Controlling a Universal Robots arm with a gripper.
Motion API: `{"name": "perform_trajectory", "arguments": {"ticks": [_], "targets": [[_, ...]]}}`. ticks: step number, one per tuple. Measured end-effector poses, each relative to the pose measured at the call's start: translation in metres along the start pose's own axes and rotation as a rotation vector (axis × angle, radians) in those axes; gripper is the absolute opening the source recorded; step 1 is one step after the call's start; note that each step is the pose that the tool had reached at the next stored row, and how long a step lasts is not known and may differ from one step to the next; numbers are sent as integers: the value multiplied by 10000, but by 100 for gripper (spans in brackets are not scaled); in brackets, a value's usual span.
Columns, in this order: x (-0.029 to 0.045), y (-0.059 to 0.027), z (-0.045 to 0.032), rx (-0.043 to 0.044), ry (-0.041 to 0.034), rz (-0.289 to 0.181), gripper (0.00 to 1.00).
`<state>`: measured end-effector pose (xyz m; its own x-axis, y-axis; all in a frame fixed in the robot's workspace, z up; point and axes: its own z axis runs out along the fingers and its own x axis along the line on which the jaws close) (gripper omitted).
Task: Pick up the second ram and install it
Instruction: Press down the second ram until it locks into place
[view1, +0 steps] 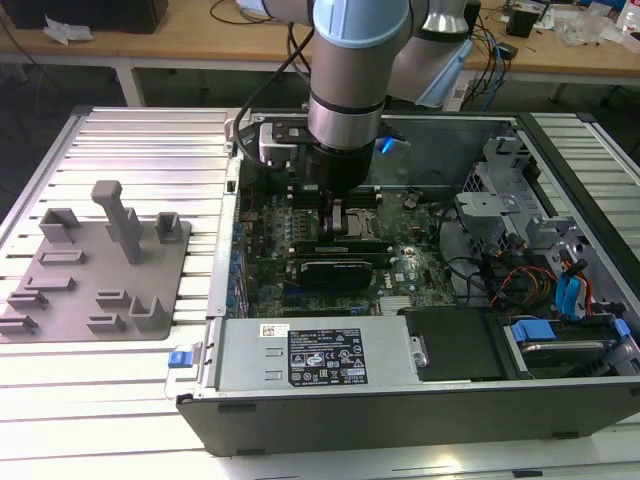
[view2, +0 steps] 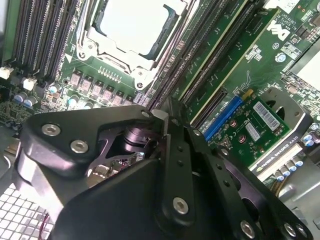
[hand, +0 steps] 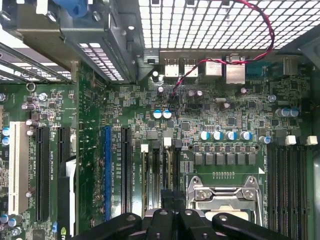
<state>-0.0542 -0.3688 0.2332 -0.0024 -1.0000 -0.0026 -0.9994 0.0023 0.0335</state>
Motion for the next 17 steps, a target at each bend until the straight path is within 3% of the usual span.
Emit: {"name": "perform_trajectory", "arguments": {"ticks": [13, 16, 17], "targets": [[-1, -1, 46, 2, -5, 0, 8], [-1, -1, 45, 2, -3, 0, 8], [-2, 0, 5, 9, -14, -1, 8]]}}
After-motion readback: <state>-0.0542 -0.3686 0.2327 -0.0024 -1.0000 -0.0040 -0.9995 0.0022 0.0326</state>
